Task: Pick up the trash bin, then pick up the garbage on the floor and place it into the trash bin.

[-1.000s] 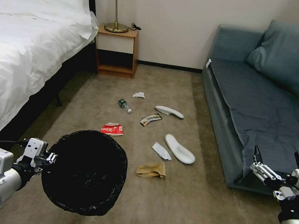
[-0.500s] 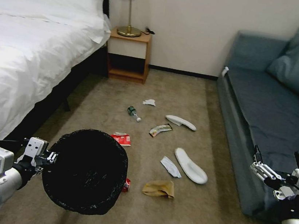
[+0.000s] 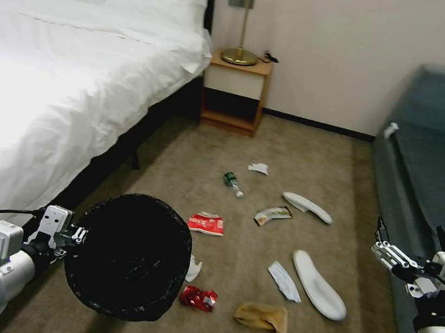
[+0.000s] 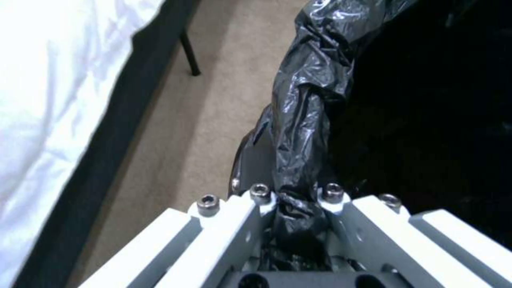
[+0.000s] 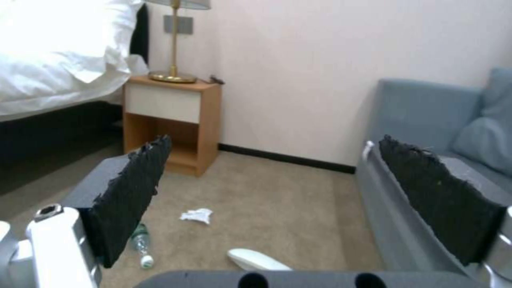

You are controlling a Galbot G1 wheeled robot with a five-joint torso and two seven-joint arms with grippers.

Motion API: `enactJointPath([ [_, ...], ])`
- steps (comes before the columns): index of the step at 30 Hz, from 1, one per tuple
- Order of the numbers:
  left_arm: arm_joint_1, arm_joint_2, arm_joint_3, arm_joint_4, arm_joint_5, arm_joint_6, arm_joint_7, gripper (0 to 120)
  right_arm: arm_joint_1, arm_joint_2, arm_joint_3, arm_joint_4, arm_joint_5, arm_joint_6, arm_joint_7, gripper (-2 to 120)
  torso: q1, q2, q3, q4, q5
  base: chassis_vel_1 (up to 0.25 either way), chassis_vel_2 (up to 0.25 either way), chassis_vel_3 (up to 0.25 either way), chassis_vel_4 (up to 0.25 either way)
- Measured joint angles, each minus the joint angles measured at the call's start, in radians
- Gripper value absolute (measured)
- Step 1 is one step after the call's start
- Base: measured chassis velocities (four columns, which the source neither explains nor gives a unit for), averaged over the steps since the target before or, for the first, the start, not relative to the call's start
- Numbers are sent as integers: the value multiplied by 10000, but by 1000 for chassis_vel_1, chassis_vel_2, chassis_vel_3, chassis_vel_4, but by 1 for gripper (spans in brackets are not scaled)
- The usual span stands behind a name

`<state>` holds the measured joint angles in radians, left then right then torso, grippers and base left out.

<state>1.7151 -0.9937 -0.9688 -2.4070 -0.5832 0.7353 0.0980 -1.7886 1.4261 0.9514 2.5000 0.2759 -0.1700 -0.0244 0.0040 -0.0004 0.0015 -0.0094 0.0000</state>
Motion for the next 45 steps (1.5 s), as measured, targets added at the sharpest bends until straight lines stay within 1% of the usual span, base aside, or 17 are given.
enactJointPath([
  [4, -111, 60, 0, -7, -98, 0, -20, 2, -57, -174, 6, -60, 48, -41, -39, 100, 1, -1, 1, -5, -1, -82, 61, 88, -75],
  [9, -353, 265, -180, -19, -710, 0, -319, 2, -248, -1055, 177, -607, 813, -425, -567, 100, -1, 0, -2, -5, 1, -10, 4, -4, -7],
  [12, -415, 312, -252, -13, -877, 0, -395, 2, -286, -1263, 178, -736, 1051, -535, -677, 100, -1, 0, -2, -4, 1, 0, 0, 0, 0],
  [15, -559, 439, -461, 57, -1163, 0, -506, 2, -321, -1837, 128, -1113, 1428, -659, -912, 100, 0, 0, -1, -5, 1, 0, 0, 0, 0],
  [16, -597, 509, -584, 87, -1265, 0, -514, 2, -330, -2228, 83, -1303, 1616, -721, -1127, 100, 0, 0, -2, -6, 3, 0, 0, 0, 0],
  [17, -597, 509, -584, 87, -1265, 0, -514, 2, -330, -2228, 83, -1303, 1616, -721, -1127, 100, 0, 0, -2, -6, 3, 0, 0, 0, 0],
  [19, -603, 660, -833, 104, -1436, 0, -508, 2, -369, -3321, -31, -1599, 2107, -929, -1431, 100, 0, 0, -1, -2, 0, 0, 0, 0, 0],
  [20, -603, 660, -833, 104, -1436, 0, -508, 2, -369, -3321, -31, -1599, 2107, -929, -1431, 100, 0, 0, -1, -2, 0, 0, 0, 0, 0],
  [22, -575, 728, -972, 103, -1560, 0, -502, 2, -343, -4255, -172, -1885, 2488, -1081, -1637, 100, 0, 0, 0, -2, 0, 0, 0, 0, 0],
  [23, -575, 728, -972, 103, -1560, 0, -502, 2, -343, -4255, -172, -1885, 2488, -1081, -1637, 100, 0, 0, 0, -2, 0, 0, 0, 0, 0],
  [25, -537, 733, -999, 97, -1597, 0, -496, 2, -197, -4911, -364, -2226, 2775, -1241, -1952, 100, 0, 0, 0, -3, 1, 0, 0, 0, 0],
  [27, -542, 747, -967, 98, -1598, 0, -508, 2, -150, -5088, -432, -2324, 2862, -1282, -2044, 100, 0, 0, -1, -3, 3, 0, 0, 0, 0],
  [29, -695, 937, -681, 130, -1605, 0, -535, 2, -100, -5512, -564, -2608, 3038, -1413, -2381, 100, 0, 0, 0, 0, 0, 0, 0, 0, 0],
  [30, -695, 937, -681, 130, -1605, 0, -535, 2, -100, -5512, -564, -2608, 3038, -1413, -2381, 100, 0, 0, 0, 0, 0, 0, 0, 0, 0],
  [32, -878, 1234, -374, 188, -1636, 0, -592, 1, -43, -5894, -816, -3010, 3103, -1467, -2720, 100, 0, -1, 0, -12, -3, 0, 0, 0, 0],
  [38, -849, 1282, -316, 162, -1643, 0, -704, 1, 931, -6591, -2196, -3971, 3268, -1690, -3261, 100, 0, 0, 0, 1, 0, 0, 0, 0, 0],
  [45, -824, 1319, -185, 141, -1634, 0, -784, 1, 1685, -7143, -3326, -5184, 3195, -1804, -4299, 100, 0, -1, 0, -3, 1, 0, 0, 0, 0],
])
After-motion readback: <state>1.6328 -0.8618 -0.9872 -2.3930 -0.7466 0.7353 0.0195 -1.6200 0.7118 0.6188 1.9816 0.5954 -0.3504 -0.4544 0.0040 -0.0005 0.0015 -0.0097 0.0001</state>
